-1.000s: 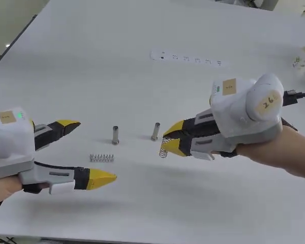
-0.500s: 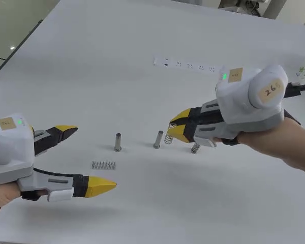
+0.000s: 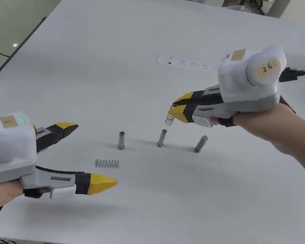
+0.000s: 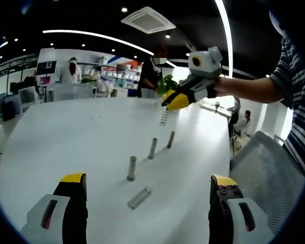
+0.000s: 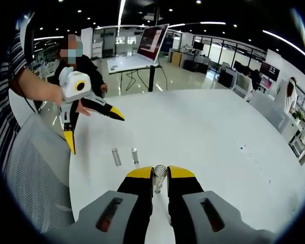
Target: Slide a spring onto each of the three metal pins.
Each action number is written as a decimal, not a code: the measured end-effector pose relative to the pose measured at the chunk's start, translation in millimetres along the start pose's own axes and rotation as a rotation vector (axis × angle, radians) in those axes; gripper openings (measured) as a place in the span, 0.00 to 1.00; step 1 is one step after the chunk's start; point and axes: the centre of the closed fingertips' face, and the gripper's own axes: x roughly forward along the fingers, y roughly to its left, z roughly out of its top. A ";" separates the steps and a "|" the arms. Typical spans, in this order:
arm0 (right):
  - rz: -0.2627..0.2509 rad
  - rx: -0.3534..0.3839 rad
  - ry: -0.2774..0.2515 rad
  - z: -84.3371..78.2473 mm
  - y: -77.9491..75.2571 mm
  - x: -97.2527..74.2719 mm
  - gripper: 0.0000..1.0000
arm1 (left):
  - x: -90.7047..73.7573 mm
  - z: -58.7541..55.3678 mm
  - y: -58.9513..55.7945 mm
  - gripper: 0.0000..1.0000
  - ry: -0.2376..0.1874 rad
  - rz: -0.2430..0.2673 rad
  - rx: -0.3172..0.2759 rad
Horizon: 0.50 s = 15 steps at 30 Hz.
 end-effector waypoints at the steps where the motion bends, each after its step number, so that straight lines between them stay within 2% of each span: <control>1: 0.001 0.002 0.002 -1.2 0.2 0.9 0.07 | 0.0 0.1 0.3 0.98 0.000 0.001 0.001; 7: -0.006 0.028 0.021 -11.4 -1.9 7.7 0.07 | -0.5 0.4 1.8 0.98 0.002 0.008 0.003; 9: -0.009 0.045 0.025 -13.8 -2.8 9.6 0.07 | -0.6 -2.9 2.8 0.98 0.015 0.012 0.001; 15: -0.016 0.056 0.035 -16.6 -5.0 15.1 0.07 | -1.8 -4.6 3.3 0.98 0.018 0.017 -0.001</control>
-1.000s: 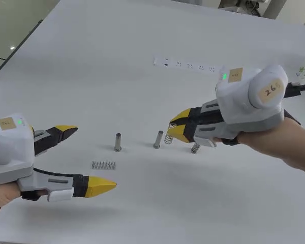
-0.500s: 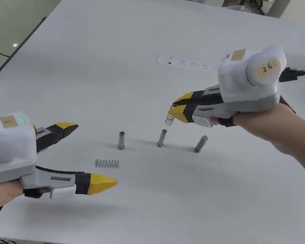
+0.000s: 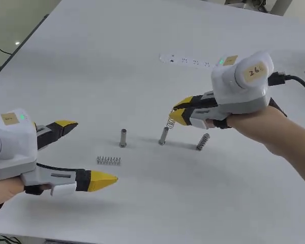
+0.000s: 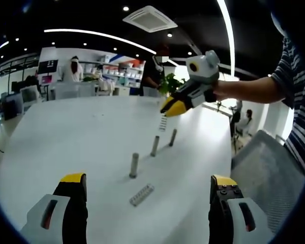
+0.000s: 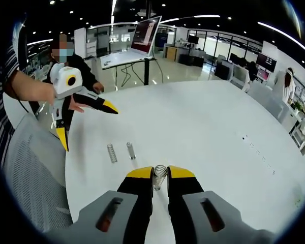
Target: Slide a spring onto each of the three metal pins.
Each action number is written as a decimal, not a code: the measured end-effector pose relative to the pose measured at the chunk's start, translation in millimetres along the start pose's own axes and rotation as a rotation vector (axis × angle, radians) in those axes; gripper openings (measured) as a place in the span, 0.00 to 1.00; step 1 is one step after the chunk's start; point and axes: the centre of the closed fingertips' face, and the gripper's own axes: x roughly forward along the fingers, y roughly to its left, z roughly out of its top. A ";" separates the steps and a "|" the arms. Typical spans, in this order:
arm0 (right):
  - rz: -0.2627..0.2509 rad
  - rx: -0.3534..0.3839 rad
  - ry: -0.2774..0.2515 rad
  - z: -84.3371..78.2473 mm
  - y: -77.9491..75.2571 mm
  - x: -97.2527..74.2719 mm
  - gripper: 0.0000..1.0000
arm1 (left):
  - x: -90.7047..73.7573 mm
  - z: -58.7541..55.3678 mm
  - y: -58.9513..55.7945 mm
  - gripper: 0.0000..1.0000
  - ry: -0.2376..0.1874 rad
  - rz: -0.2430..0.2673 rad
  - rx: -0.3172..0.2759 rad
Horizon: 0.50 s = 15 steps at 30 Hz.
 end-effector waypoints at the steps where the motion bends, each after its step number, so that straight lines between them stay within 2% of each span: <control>1: 0.001 0.004 0.000 0.2 0.0 0.7 0.08 | 0.0 -0.8 0.6 0.98 0.003 0.004 0.002; 15: 0.000 0.021 0.021 -7.0 -3.2 11.2 0.08 | -2.9 -3.7 2.7 0.98 0.009 0.005 -0.002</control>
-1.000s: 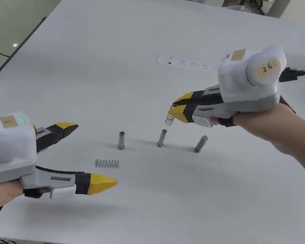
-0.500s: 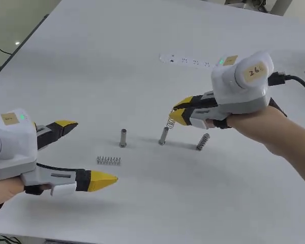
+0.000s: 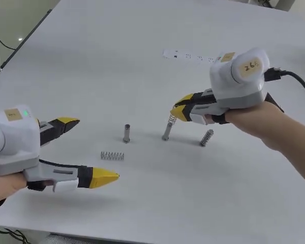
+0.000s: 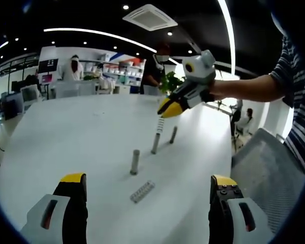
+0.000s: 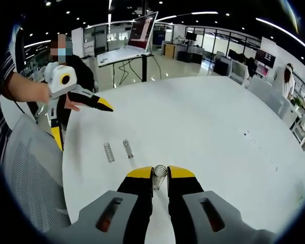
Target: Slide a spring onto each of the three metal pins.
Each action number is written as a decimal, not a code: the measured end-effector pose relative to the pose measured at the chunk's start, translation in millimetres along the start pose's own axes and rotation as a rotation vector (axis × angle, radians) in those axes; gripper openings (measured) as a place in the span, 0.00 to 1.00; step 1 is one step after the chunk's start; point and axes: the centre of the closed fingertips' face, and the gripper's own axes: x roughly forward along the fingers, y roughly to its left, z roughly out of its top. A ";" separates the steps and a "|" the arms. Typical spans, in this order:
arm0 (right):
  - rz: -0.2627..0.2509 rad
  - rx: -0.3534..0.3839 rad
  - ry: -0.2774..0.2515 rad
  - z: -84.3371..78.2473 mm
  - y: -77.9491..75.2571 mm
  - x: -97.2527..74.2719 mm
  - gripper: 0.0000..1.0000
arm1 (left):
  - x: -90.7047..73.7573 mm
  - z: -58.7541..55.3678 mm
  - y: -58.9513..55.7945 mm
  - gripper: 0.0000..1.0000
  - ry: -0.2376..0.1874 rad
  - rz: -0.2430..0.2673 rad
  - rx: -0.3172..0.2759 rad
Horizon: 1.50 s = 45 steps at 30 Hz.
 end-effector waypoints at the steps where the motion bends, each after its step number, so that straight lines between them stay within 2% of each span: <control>1: 0.000 0.002 -0.001 -0.2 -0.3 0.8 0.08 | 0.0 0.4 0.1 0.98 -0.001 0.000 -0.004; 10: 0.011 -0.002 0.018 -5.0 1.2 10.4 0.08 | -1.3 2.6 0.7 0.98 -0.001 0.003 -0.002; 19: 0.033 0.021 0.059 -20.0 2.0 23.6 0.08 | -1.5 0.5 0.0 0.98 0.003 0.005 -0.004; 31: 0.037 0.003 0.122 -41.3 6.2 36.4 0.08 | -1.2 -0.1 -0.6 0.98 0.005 0.004 -0.007; 38: 0.045 -0.040 0.155 -52.2 12.1 39.4 0.08 | -0.8 0.7 -0.4 0.98 0.003 0.005 -0.010; 39: 0.048 -0.040 0.143 -50.1 12.3 39.4 0.08 | -0.9 0.6 -0.4 0.98 0.003 0.004 -0.010; 45: 0.055 -0.059 0.158 -50.5 10.9 40.0 0.10 | -1.1 1.2 0.0 0.98 0.004 0.003 -0.010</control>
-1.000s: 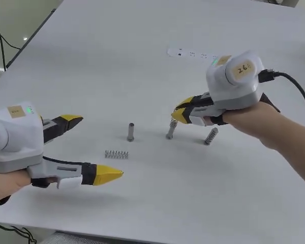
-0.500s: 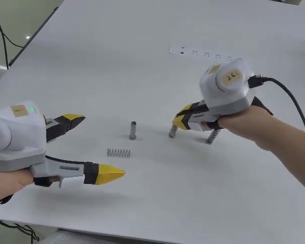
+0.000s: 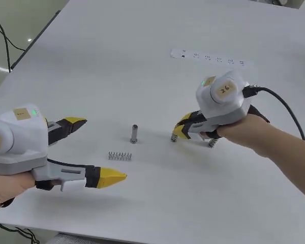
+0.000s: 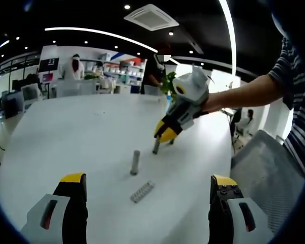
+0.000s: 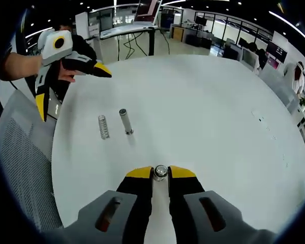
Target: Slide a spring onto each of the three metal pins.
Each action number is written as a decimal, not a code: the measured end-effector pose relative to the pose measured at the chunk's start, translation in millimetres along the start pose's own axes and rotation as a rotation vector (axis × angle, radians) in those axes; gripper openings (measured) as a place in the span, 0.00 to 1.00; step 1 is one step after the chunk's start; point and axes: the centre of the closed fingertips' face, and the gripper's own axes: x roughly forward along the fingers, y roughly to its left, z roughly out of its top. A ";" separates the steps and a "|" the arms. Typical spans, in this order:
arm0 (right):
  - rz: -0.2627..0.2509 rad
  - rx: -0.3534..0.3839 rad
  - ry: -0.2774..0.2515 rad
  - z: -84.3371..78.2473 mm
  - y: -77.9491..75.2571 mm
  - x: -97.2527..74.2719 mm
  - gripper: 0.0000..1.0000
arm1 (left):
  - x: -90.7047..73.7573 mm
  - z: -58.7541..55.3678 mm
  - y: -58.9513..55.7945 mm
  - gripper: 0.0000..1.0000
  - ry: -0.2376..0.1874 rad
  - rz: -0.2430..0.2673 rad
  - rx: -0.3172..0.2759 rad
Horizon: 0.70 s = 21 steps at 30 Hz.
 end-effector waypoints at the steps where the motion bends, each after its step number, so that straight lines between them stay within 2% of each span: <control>1: 0.001 -0.004 -0.006 0.8 0.2 0.0 0.12 | -0.1 0.6 -0.2 0.98 0.000 0.000 0.000; 3: -0.012 0.003 -0.009 1.2 -3.1 -0.3 0.18 | -0.3 1.6 -0.3 0.98 -0.001 -0.001 0.000; 5: -0.017 0.012 -0.012 1.3 -6.1 -0.9 0.19 | -0.3 1.9 0.2 0.98 0.000 -0.001 -0.001; 21: -0.021 0.016 -0.023 2.4 -9.1 -4.1 0.20 | 0.2 4.2 -2.5 0.98 0.003 -0.009 0.003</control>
